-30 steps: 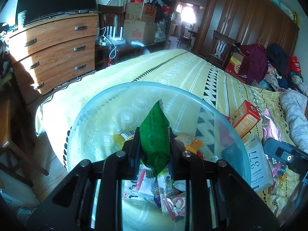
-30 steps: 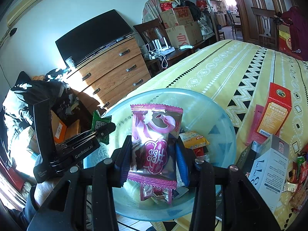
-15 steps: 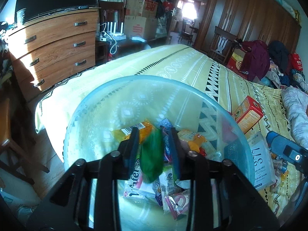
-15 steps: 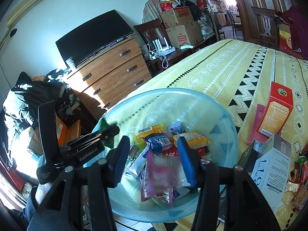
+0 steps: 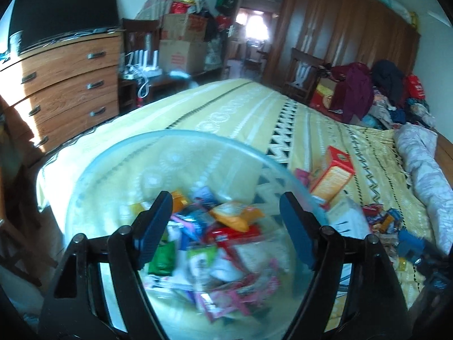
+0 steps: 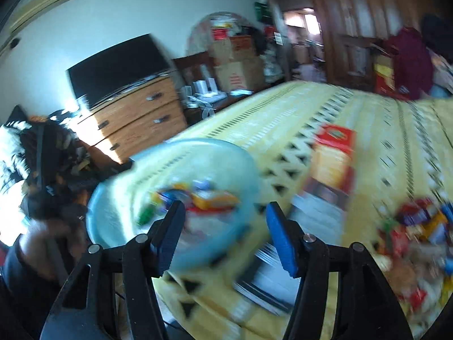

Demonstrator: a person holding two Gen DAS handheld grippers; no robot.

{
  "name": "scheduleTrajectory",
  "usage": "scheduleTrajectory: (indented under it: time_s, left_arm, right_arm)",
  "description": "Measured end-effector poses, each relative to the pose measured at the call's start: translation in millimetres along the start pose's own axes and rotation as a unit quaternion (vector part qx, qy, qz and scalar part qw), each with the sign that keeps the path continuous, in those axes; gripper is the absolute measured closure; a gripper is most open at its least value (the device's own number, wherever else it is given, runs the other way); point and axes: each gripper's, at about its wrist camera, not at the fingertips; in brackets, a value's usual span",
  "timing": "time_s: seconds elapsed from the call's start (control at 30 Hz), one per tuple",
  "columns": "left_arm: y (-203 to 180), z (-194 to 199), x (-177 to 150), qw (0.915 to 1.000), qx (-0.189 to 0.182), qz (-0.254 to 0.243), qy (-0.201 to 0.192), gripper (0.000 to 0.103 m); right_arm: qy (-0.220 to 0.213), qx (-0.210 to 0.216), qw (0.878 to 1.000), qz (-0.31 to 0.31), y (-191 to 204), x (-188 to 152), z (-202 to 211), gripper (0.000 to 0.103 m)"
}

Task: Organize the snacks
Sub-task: 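Open the left gripper over the bowl while the right gripper releases the pink packet, then move both open grippers back toward the snack pile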

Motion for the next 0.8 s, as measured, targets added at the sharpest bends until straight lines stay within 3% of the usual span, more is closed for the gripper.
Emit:
scheduleTrajectory:
  time_s: [0.2, 0.33, 0.43, 0.63, 0.73, 0.8]
  left_arm:
    - [-40, -11, 1, 0.9991, -0.041, -0.014, -0.004, 0.024]
    - [-53, -18, 2, 0.9986, -0.049, -0.022, 0.003, 0.024]
    - [-61, -21, 2, 0.9984, -0.048, -0.030, 0.007, 0.024]
    - [-85, -26, 1, 0.9967, -0.043, -0.066, 0.019, 0.024]
    - [-96, -32, -2, 0.9956, -0.042, -0.080, 0.026, 0.024]
    - [-103, -37, -3, 0.9948, -0.044, -0.087, 0.031, 0.024]
  right_arm:
    - [0.088, -0.116, 0.986, -0.082, -130, -84, 15, 0.052]
    - [0.120, -0.144, 0.977, -0.100, -180, -106, 9, 0.052]
    - [0.134, -0.131, 0.979, -0.081, -192, -96, -21, 0.052]
    - [0.126, -0.133, 0.982, -0.051, -218, -43, -101, 0.052]
    - [0.149, -0.165, 0.974, -0.034, -234, -26, -152, 0.052]
    - [0.187, -0.164, 0.968, -0.030, -243, -27, -188, 0.052]
Point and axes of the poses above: each gripper's, at about its wrist camera, not at the fingertips, and z roughly against the way its jaws point, y to its left, x to its top, and after that the axes turned 12 degrees about -x, right-handed
